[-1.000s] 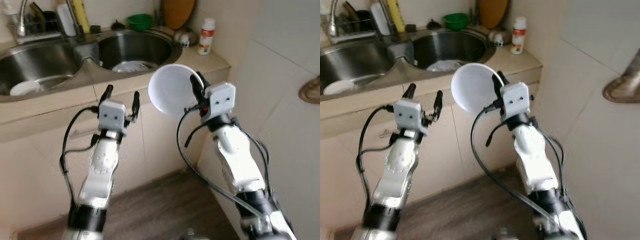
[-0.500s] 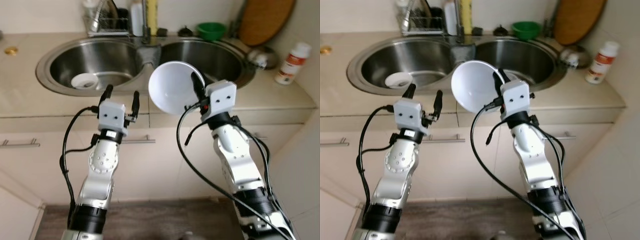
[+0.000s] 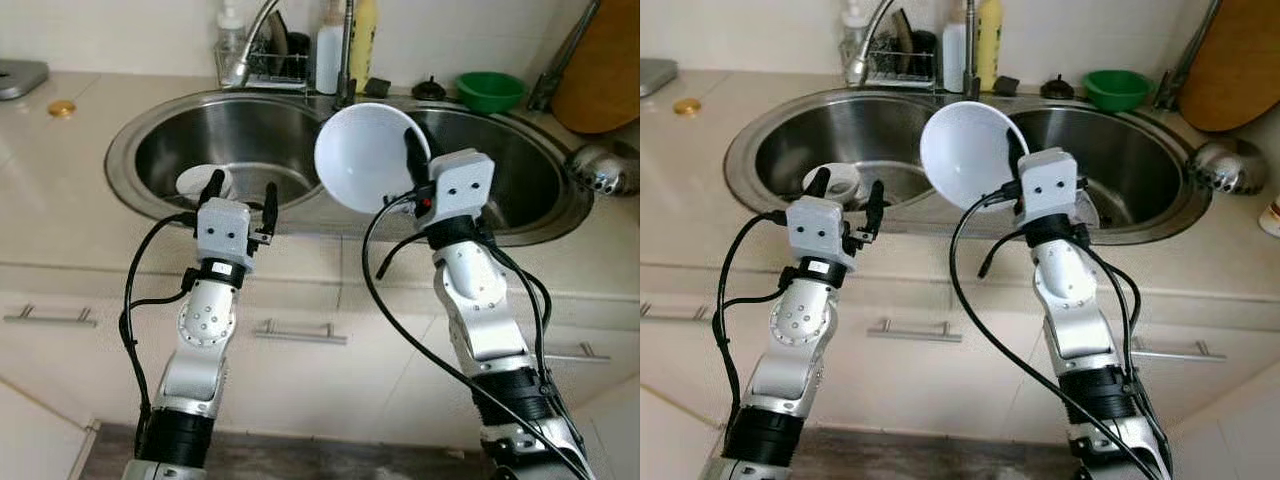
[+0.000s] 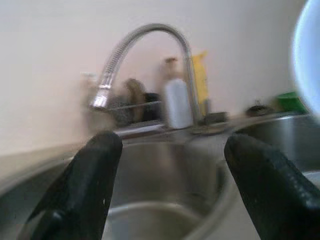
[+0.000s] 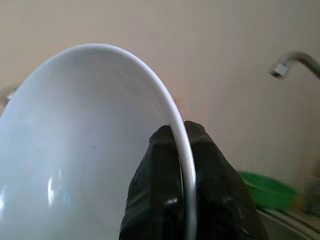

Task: Kitchen organization

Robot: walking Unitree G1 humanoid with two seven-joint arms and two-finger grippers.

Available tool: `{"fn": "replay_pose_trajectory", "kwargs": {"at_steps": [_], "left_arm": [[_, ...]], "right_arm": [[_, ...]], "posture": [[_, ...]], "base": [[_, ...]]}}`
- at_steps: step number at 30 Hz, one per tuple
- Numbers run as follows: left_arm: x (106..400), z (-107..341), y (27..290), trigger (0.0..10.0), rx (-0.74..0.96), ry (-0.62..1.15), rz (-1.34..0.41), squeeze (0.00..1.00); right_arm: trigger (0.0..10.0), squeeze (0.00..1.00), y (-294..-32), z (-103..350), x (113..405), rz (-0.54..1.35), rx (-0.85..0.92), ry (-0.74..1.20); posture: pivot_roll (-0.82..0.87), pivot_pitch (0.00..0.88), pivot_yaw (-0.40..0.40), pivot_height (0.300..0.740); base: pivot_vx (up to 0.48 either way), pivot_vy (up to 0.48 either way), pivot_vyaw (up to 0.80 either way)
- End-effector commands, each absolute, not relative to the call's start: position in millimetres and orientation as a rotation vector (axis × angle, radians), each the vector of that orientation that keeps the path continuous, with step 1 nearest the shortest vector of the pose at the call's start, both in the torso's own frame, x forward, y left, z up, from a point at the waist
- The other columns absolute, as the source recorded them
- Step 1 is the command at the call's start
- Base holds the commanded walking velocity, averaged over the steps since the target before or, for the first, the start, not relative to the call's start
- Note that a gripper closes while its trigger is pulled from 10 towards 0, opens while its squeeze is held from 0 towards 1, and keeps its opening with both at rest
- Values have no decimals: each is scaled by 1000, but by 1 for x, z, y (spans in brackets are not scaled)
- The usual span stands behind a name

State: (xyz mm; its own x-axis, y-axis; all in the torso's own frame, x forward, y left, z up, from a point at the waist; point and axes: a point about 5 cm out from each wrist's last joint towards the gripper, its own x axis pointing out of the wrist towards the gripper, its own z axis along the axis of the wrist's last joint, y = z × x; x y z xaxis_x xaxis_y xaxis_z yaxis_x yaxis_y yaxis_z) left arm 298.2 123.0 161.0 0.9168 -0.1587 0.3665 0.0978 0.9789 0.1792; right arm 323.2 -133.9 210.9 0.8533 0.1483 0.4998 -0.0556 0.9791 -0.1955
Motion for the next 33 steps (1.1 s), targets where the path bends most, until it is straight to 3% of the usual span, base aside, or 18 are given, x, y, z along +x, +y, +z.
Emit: {"fn": "replay_pose_trajectory", "kwargs": {"at_steps": [1,11,16,24,27,30,31,32,33], "left_arm": [[298,168,122,10000,179,-422,-144,0],[298,168,121,10000,179,-425,-147,0],[298,168,121,10000,182,-424,-147,0],[300,168,120,10000,187,-427,-152,0],[300,169,120,10000,189,-431,-147,0],[299,168,122,10000,192,-430,-140,0],[299,168,123,10000,192,-429,-140,0],[298,167,123,10000,193,-428,-140,0],[298,167,123,10000,194,-427,-141,0]], "right_arm": [[0,0,-133,219,322,92,-174,-577],[0,0,-137,213,327,58,-177,-528],[0,0,-146,197,338,8,-232,-408],[431,0,-177,193,371,-104,-375,-240],[2667,0,-190,189,379,-154,-416,-169],[2980,0,-195,181,382,-162,-472,-109],[4667,0,-195,177,382,-150,-494,-91],[7882,0,-192,170,383,-96,-533,-57],[7882,0,-189,166,382,-62,-551,-39]], "posture": [[-116,0,-41,740],[-114,0,-40,740],[-109,0,-41,740],[-103,0,-44,740],[-95,0,-50,740],[-95,0,-50,740],[-94,0,-50,740],[-94,0,-50,740],[-94,0,-50,740]], "base": [[0,0,0],[0,0,0],[0,0,0],[0,0,0],[0,0,0],[0,0,0],[0,0,0],[0,0,0],[0,0,0]]}}
